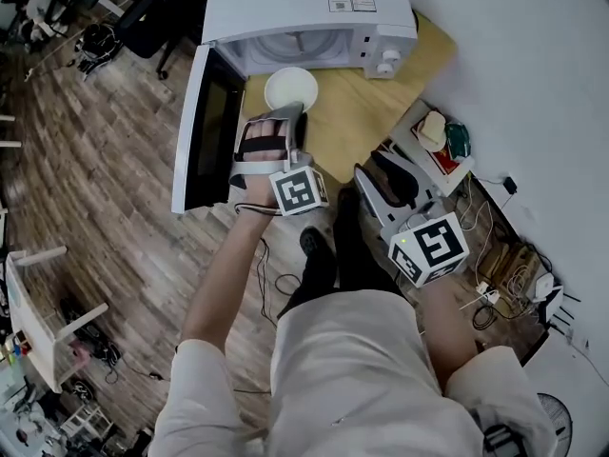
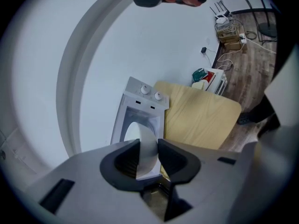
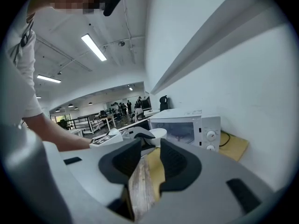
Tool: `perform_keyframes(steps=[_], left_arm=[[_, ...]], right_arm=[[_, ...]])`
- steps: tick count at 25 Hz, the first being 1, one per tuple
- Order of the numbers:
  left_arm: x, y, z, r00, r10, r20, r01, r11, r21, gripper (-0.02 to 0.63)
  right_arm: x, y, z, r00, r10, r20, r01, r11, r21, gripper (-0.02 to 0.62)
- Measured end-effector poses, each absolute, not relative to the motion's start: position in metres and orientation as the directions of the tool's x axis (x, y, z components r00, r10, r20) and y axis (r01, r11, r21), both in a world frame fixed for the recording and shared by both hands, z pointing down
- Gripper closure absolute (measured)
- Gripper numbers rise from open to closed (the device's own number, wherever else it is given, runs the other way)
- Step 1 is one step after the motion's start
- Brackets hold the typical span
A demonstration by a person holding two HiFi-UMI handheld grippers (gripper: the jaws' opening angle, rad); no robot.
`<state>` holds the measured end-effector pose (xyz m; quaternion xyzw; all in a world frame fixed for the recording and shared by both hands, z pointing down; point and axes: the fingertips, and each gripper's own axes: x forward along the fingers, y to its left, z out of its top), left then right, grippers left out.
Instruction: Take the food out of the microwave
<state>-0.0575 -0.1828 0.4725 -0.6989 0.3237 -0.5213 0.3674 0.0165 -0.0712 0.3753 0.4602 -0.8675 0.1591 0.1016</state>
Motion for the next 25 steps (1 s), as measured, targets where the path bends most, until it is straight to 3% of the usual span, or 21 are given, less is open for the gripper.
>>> perform_keyframes(steps=[25], left_arm=[[-0.101,-0.070,0.357,0.331,-0.824,0.460,-0.056,-0.504,-0.862,0.492]], right_arm=[[-0.013,-0.024,0.308,-0.460,-0.853,0.247,-0.885,0.464,-0.046,0.571]])
